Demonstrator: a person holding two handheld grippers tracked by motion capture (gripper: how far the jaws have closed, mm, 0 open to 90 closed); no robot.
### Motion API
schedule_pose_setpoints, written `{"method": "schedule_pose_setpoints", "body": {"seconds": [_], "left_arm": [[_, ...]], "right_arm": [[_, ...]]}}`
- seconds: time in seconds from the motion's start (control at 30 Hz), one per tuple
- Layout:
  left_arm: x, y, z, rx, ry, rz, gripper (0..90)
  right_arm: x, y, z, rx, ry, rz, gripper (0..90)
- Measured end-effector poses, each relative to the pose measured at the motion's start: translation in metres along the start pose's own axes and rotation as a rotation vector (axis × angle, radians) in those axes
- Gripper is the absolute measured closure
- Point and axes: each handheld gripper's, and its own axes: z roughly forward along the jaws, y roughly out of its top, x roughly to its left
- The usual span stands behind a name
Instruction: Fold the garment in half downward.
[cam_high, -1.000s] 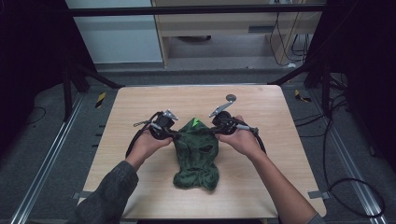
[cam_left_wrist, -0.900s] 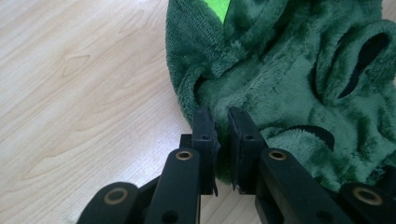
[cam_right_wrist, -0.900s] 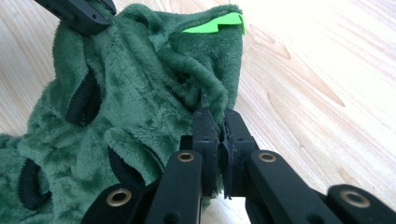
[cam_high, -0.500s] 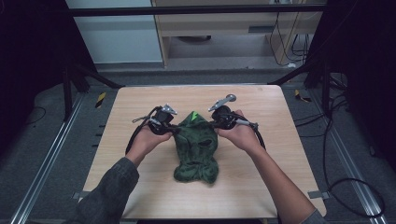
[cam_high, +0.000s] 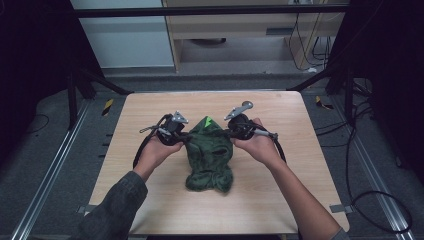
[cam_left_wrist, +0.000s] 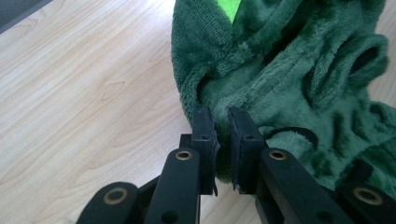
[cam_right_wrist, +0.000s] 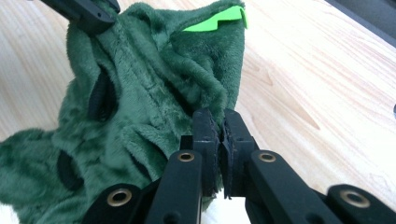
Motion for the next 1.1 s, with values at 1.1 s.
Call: {"method": "schedule_pose_setpoints", "body": {"seconds": [1.1], "left_arm": [[-0.046, -0.034, -0.022, -0.015, -0.034, 0.075, 81.9]], "right_arm": [[0.047, -0.040, -0.030, -0.045, 0.034, -0.079, 85.8]]}}
